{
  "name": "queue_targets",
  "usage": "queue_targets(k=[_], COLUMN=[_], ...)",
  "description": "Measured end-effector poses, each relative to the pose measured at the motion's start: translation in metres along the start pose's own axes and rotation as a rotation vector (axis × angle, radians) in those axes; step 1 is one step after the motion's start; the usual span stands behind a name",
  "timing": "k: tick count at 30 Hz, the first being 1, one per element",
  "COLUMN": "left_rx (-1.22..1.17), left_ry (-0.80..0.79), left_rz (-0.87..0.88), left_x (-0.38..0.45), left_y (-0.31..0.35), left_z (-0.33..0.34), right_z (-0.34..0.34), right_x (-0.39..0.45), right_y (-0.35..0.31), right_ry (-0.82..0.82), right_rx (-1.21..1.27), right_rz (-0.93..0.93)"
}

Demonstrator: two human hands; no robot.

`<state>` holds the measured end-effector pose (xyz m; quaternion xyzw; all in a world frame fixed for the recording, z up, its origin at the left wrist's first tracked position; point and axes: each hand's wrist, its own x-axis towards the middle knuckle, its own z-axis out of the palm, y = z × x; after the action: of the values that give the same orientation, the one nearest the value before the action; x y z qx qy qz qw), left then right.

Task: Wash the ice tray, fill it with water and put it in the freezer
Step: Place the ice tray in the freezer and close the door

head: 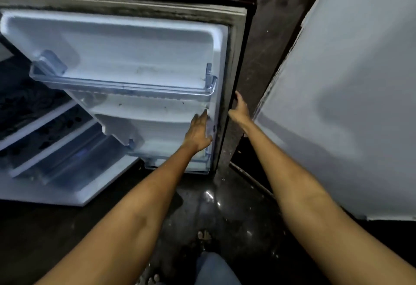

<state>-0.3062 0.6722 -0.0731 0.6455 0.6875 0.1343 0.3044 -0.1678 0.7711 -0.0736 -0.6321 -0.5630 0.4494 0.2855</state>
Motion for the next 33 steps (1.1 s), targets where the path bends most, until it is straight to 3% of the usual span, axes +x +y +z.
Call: queue_targets(k=[11,20,27,33], left_rx=[0.011,0.115,-0.106,-0.298], left_ry=[0.02,0.011,0.325,0.444], left_rz=[-0.042,-0.059,-0.207,-0.388], left_x=[-0.043,-0.159,-0.297,-0.374], left_y=[-0.012,-0.061,-0.126,-0.187], left_z=[0.015,0.005,0.005,-0.032], right_z=[-0.007,0.025,0.075,0.172], right_x=[-0.027,-0.174,-0.281,-0.347], right_y=[0.011,0.03,0.024,-0.009], right_ry=[0.004,0.028,-0.227,-0.244], right_rx=[0.076,-0.067,-0.518,-0.523], right_rz=[-0.081,-0.185,-0.3,-0.323])
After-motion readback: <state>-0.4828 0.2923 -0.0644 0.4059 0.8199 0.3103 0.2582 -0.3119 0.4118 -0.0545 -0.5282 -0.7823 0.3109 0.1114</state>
